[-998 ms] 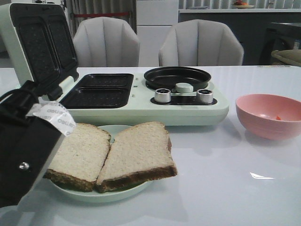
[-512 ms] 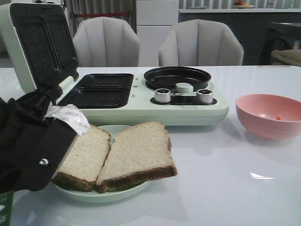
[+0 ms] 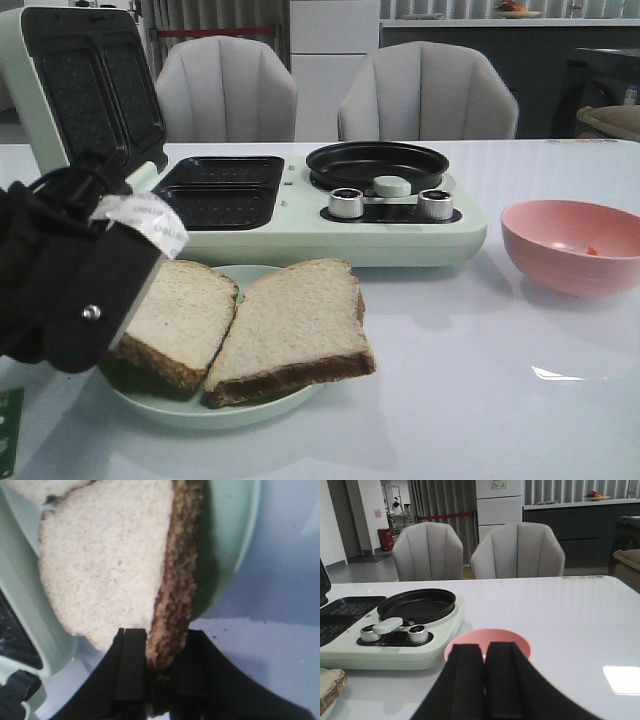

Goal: Make breakfast with bread and shrimp
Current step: 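Lower the left gripper and grasp the bread slice nearest it on the plate, then lift the bread slice with the left gripper toward the sandwich maker plate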

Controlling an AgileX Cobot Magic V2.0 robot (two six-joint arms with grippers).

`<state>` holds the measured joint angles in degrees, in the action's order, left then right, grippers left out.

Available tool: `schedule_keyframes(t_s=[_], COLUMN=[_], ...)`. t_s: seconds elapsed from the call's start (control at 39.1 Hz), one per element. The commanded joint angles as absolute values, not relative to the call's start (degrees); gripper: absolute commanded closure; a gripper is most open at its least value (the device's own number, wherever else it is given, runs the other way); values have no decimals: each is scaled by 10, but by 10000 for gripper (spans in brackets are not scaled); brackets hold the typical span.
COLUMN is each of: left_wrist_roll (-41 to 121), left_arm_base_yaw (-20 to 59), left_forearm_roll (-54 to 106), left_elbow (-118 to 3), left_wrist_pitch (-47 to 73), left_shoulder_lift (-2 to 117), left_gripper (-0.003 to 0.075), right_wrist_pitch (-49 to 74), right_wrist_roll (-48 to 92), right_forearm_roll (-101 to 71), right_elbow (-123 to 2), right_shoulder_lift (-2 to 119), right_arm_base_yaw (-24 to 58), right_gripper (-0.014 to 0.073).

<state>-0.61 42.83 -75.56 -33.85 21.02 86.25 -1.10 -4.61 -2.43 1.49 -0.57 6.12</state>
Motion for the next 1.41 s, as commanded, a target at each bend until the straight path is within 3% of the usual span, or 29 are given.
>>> schedule_keyframes(t_s=[0.0, 0.38, 0.59, 1.38], left_wrist_roll=[-49, -74, -74, -89], left_arm_base_yaw=[438, 439, 413, 253], left_forearm_roll=[-753, -755, -782, -829], left_elbow=[-352, -352, -391, -765], left_wrist_pitch=[226, 233, 233, 100], left_shoulder_lift=[808, 665, 651, 960], left_gripper=[602, 602, 602, 602], right_wrist_pitch=[-64, -64, -64, -64], right_wrist_roll=[-43, -43, -43, -43], right_forearm_roll=[-23, -23, -23, -23], right_elbow=[6, 6, 6, 6], right_shoulder_lift=[-18, -18, -18, -18], right_arm_base_yaw=[60, 60, 60, 60], right_gripper=[447, 447, 447, 447])
